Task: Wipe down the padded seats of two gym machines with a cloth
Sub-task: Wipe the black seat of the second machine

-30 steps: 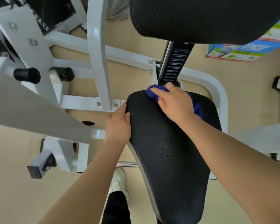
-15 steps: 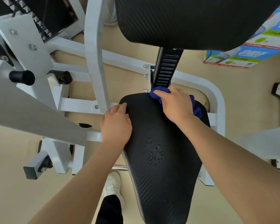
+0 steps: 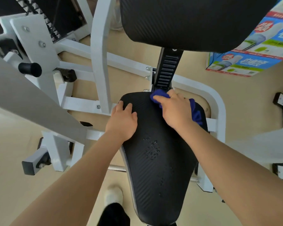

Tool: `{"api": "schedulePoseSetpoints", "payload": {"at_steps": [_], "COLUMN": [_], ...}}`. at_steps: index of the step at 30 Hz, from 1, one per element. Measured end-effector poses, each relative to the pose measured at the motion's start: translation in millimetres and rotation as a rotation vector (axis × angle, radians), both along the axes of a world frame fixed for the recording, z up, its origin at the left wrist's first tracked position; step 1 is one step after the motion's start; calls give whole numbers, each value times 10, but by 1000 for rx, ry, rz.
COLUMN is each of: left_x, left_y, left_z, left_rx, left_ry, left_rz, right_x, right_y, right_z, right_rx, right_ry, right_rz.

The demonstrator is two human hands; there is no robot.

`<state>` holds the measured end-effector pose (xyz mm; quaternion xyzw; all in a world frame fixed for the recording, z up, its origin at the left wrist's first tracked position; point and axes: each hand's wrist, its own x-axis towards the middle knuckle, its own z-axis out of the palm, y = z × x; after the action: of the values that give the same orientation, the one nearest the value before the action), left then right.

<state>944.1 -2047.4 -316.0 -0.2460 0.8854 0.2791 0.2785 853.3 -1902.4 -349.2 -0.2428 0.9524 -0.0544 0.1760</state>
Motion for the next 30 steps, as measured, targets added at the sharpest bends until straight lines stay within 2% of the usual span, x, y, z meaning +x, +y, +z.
{"api": "schedulePoseSetpoints", "payload": {"at_steps": [5,7,10,12,16,18,19,21,24,28,30], "left_x": [27,-23,-51,-45,-24,-48,-68,-128,-221,-204,-164], "left_y": [170,206,221,207,250,352,411,507,573,664,716], "left_z": [-67,-48,-13,25,89,113,119,125,128,84,50], "left_rx": [-184,-219,-226,-205,-233,-249,-237,-166,-59,-24,-48], "left_ry": [-20,-40,-75,-92,-38,46,75,78,61,54,10], "left_rz": [-60,-80,-101,-94,-85,-121,-148,-157,-114,-165,-229], "right_x": [233,76,-123,-73,415,318,171,-143,-269,127,160], "right_y": [258,260,143,105,361,514,570,617,628,814,927], "right_z": [101,12,-132,-76,175,163,96,-70,-141,62,102], "right_rx": [-121,-110,-116,-120,-215,-183,-126,-18,-42,-179,-156], "right_ry": [-55,-7,35,25,-53,-14,49,107,87,26,8], "right_rz": [151,109,-74,-88,138,225,229,102,-62,57,152]}}
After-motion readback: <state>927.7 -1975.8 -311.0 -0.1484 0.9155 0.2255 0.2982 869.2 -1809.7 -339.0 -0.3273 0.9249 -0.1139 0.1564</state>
